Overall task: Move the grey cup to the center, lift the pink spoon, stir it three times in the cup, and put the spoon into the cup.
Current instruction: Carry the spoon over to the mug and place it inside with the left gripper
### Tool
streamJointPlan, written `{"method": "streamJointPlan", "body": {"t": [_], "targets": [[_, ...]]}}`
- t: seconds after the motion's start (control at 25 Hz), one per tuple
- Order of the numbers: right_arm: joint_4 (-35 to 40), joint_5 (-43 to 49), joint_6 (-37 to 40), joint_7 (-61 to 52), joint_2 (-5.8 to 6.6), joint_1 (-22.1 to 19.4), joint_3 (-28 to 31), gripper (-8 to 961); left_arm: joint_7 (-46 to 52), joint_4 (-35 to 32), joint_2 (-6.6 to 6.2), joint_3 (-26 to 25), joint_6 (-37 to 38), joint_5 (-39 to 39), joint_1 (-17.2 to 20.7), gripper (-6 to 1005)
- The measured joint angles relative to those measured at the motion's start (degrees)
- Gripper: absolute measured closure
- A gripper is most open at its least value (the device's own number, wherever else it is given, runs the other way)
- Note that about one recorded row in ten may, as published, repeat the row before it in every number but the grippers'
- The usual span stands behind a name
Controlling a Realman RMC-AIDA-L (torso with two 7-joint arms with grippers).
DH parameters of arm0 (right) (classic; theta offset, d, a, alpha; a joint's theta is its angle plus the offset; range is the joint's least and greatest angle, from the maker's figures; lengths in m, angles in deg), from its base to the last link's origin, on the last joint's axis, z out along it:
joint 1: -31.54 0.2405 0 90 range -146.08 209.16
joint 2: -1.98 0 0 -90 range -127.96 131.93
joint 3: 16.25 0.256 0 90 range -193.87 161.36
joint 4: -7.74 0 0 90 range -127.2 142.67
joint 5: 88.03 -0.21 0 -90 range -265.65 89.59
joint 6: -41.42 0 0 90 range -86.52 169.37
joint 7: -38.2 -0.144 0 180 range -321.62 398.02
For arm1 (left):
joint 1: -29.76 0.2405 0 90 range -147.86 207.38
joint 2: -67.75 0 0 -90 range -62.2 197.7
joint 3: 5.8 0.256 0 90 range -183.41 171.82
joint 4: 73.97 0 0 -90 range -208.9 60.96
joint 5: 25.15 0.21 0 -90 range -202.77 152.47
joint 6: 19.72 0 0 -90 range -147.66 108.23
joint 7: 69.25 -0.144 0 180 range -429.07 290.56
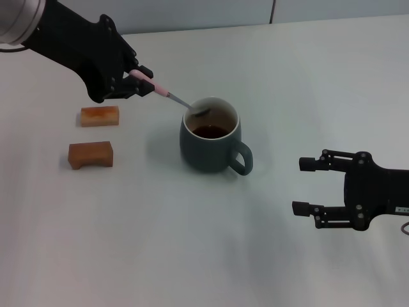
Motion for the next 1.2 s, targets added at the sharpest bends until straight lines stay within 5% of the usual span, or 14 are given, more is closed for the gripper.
{"method": "streamJointPlan", "body": {"t": [1.2], "targets": [[1.8, 0.4, -0.4, 0.0, -0.09, -0.7, 1.9, 171, -1.0, 2.0, 0.53, 8.2, -4.0, 6.3, -4.5, 802]]}}
